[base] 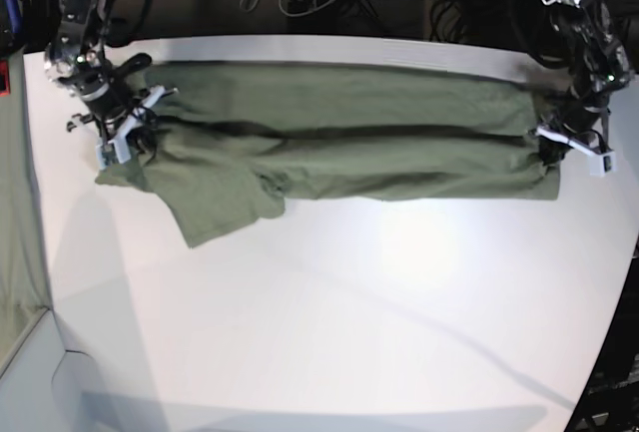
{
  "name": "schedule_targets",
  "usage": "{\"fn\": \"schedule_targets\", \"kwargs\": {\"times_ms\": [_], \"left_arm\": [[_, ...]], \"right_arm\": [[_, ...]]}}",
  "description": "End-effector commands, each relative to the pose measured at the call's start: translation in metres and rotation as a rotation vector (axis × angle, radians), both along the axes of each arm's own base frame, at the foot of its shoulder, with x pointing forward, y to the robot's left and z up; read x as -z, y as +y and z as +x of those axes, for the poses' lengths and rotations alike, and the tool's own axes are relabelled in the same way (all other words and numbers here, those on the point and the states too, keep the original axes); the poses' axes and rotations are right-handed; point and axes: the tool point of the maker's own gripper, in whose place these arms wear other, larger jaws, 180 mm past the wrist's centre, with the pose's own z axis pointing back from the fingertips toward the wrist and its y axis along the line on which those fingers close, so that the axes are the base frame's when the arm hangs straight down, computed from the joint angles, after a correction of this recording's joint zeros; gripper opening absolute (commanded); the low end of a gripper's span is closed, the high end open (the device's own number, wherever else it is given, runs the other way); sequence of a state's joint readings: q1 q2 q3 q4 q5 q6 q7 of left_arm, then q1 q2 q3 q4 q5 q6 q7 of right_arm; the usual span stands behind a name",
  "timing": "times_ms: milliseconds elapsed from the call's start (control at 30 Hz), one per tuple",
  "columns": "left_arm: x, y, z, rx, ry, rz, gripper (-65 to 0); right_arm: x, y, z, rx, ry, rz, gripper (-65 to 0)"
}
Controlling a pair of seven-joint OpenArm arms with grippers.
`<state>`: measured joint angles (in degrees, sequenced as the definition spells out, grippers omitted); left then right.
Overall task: Layout the t-shirt on the table in an organized manner, then fold the t-shirt properly
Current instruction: 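Grasp the hem corners and fold the hem over toward the collar edge, then lower the folded hem and regrasp the strip ends with both grippers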
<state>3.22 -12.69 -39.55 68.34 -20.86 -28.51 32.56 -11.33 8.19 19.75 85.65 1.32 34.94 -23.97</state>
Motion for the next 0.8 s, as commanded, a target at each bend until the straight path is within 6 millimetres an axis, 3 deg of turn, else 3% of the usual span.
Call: {"fn": "schedule_targets", "kwargs": {"times_ms": [0, 200, 367, 500, 633, 767], "left_arm": [[0.01, 0.001, -0.003, 0.007, 0.068, 0.009, -64.6], [0.004, 0.0, 0.012, 0.006, 0.047, -0.003, -64.5], [0.005, 0.0, 0.01, 0.006, 0.053, -0.004, -64.1], [0.007, 0.0, 0.008, 0.006, 0.058, -0.004, -54.6], [0.007, 0.0, 0.008, 0.006, 0.058, -0.004, -41.9], [0.007, 0.0, 0.007, 0.006, 0.059, -0.004, -39.3]], "right_arm": [[0.004, -0.013, 0.0, 0.005, 0.038, -0.051, -65.0], [-0.009, -0.029, 0.013, -0.002, 0.009, -0.095, -64.1], [-0.001, -0.029, -0.004, -0.009, 0.042, -0.101, -46.3], [0.005, -0.03, -0.018, -0.008, 0.071, -0.103, -31.7], [-0.024, -0.054, -0.021, 0.05, 0.002, -0.153, -24.7], [-0.061, -0.069, -0.017, 0.106, -0.093, -0.198, -23.6]]}}
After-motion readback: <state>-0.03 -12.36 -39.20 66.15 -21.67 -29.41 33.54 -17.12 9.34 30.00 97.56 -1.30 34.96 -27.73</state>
